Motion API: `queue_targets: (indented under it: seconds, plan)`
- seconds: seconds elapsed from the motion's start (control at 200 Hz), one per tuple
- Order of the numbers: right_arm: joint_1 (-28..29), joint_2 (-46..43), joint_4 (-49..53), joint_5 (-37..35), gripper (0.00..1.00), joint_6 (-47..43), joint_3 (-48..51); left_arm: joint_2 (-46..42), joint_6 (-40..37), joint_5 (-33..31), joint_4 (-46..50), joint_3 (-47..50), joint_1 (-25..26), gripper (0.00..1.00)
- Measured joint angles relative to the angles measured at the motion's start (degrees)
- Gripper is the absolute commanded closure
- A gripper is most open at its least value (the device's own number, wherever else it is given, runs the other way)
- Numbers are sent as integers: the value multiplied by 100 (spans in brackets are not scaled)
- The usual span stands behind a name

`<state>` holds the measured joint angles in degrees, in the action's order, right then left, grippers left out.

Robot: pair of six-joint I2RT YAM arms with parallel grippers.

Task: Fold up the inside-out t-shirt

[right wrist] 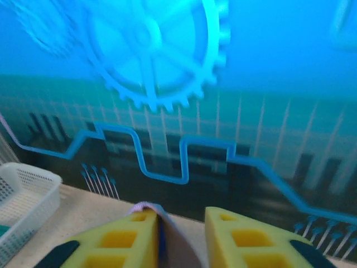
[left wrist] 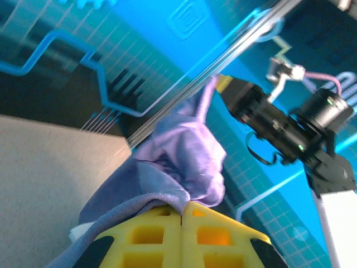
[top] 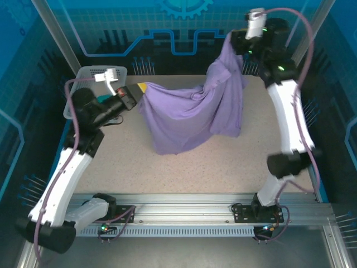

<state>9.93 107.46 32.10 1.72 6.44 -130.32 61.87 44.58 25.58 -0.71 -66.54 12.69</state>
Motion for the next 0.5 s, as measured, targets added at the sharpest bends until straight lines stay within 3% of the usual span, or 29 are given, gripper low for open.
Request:
queue_targets:
  seconds: [0.08,0.18,0.3,0.435,0.5]
  plan:
    - [26,765,254,-138,40,11,203,721,85,-20,-63,39,50,100]
    - [201,673,278,-332,34,-74,1954,1329,105,-76,9,151,111,100]
    - [804,-348,83,-474,33,-87,4251,1438,52,-221,98,304,164,100]
    - [2162,-2146,-702,-365,34,50,6229,1414,-127,-459,153,304,179,100]
    - [2809,-2581,-1231,-227,34,199,6787,1394,-229,-575,223,304,179,100]
